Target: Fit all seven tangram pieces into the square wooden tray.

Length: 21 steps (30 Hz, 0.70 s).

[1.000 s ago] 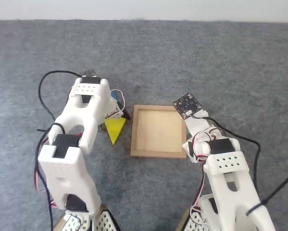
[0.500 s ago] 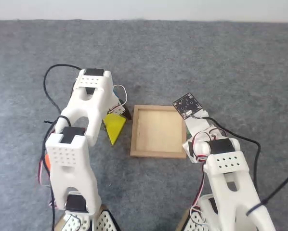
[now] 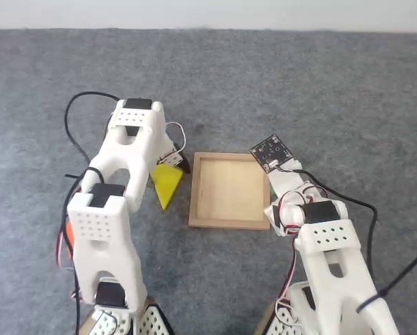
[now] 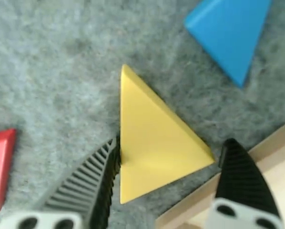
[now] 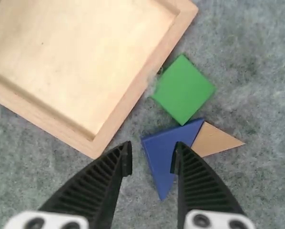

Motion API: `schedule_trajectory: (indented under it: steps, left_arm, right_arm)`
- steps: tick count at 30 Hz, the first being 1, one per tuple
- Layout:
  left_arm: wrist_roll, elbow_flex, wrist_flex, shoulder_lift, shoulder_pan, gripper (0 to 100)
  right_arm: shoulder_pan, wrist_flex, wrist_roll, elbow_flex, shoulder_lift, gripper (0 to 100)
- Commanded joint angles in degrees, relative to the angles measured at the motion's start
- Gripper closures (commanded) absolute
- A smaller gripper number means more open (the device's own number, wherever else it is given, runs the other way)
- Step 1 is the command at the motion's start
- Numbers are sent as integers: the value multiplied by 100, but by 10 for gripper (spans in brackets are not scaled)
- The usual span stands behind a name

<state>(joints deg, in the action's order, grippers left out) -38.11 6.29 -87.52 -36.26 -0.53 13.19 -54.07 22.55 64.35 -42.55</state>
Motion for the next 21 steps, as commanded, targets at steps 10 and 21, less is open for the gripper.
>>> schedule_trajectory:
  steps: [10, 21]
  left_arm:
    - [44, 22, -70, -167, 53, 739]
    - [378, -708, 0, 1257, 97, 739]
  right_arm:
    - [31, 84, -53, -35, -13, 844]
    - [31, 84, -53, -35, -13, 844]
